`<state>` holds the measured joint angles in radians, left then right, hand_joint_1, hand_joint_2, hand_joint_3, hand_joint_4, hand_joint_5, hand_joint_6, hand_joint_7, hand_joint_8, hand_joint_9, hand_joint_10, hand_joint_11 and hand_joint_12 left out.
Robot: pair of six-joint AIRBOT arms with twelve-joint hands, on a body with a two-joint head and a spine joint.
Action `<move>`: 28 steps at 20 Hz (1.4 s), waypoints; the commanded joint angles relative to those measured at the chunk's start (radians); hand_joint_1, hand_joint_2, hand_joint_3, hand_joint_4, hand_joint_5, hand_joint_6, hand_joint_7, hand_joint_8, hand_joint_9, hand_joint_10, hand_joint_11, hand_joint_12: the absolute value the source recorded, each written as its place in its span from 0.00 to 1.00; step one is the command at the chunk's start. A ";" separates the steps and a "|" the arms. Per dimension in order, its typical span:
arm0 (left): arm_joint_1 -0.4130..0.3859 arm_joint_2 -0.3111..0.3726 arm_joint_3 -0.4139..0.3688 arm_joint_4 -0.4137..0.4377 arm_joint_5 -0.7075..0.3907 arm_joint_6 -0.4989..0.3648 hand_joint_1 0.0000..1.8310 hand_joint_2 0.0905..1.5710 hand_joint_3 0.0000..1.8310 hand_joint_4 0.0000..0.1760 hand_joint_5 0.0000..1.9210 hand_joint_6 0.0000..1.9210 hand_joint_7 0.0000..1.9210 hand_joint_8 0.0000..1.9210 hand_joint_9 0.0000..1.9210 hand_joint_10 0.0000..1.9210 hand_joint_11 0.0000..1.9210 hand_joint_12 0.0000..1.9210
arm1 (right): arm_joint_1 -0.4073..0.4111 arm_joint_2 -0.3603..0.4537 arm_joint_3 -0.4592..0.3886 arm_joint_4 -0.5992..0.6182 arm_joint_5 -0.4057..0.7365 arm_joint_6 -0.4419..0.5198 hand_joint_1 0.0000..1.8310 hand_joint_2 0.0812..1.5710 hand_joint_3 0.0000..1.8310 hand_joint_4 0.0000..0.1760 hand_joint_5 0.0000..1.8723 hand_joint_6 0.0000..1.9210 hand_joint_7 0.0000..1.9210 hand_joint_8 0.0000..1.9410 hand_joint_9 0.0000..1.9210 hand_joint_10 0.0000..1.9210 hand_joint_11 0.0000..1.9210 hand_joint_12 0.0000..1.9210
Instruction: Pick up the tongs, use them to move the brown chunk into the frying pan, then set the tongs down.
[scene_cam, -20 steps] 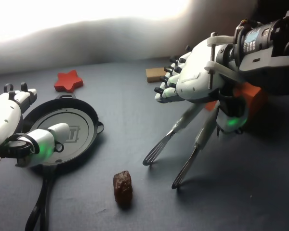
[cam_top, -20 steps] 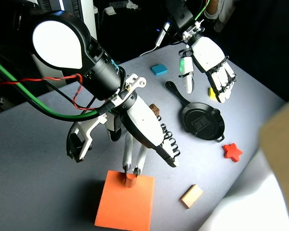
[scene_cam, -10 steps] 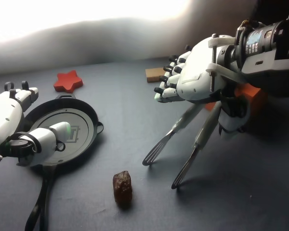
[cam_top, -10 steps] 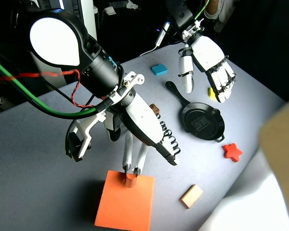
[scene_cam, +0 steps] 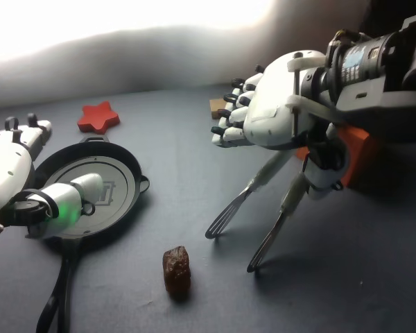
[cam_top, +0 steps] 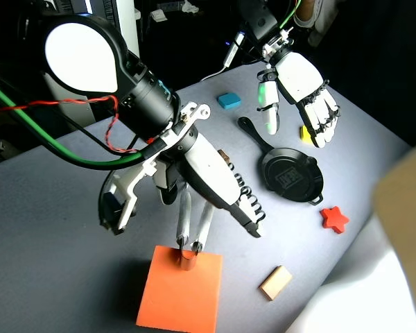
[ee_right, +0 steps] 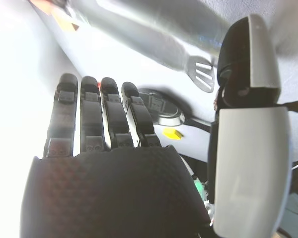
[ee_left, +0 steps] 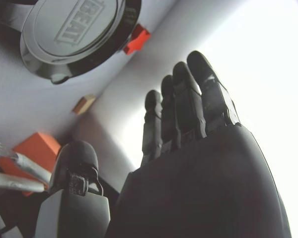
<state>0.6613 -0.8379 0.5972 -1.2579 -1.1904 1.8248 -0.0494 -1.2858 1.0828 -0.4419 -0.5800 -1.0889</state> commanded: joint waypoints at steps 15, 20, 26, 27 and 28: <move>-0.024 0.004 -0.010 0.056 -0.092 -0.003 0.00 0.79 0.00 0.00 0.04 0.00 0.06 0.00 0.07 0.00 0.00 0.26 | -0.076 -0.056 0.084 -0.079 0.088 -0.002 0.54 0.54 0.01 0.00 0.00 0.00 0.00 0.00 0.00 0.00 0.00 0.00; -0.021 0.004 -0.011 0.057 -0.092 -0.005 0.00 0.79 0.00 0.02 0.03 0.00 0.06 0.00 0.07 0.00 0.00 0.24 | -0.082 -0.055 0.101 -0.078 0.105 0.045 0.57 0.55 0.01 0.00 0.00 0.00 0.00 0.00 0.00 0.00 0.00 0.00; -0.014 0.004 -0.013 0.057 -0.092 -0.002 0.00 0.79 0.00 0.00 0.03 0.00 0.06 0.00 0.07 0.00 0.00 0.25 | -0.100 -0.054 0.107 -0.078 0.118 0.071 0.59 0.60 0.01 0.00 0.06 0.02 0.07 0.01 0.06 0.02 0.00 0.10; -0.014 0.004 -0.014 0.057 -0.092 -0.002 0.00 0.79 0.00 0.00 0.03 0.00 0.06 0.00 0.07 0.00 0.00 0.25 | -0.103 -0.053 0.108 -0.078 0.120 0.083 0.59 0.61 0.00 0.00 0.07 0.02 0.08 0.00 0.06 0.02 0.00 0.14; -0.013 0.004 -0.015 0.057 -0.092 -0.002 0.00 0.79 0.00 0.01 0.03 0.00 0.06 0.00 0.07 0.00 0.00 0.26 | -0.108 -0.052 0.112 -0.078 0.120 0.098 0.58 0.63 0.01 0.00 0.07 0.02 0.08 0.00 0.06 0.02 0.00 0.15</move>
<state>0.6525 -0.8379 0.5846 -1.2736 -1.1988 1.8236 -0.1604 -1.3449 1.1912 -0.4904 -0.5217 -0.9886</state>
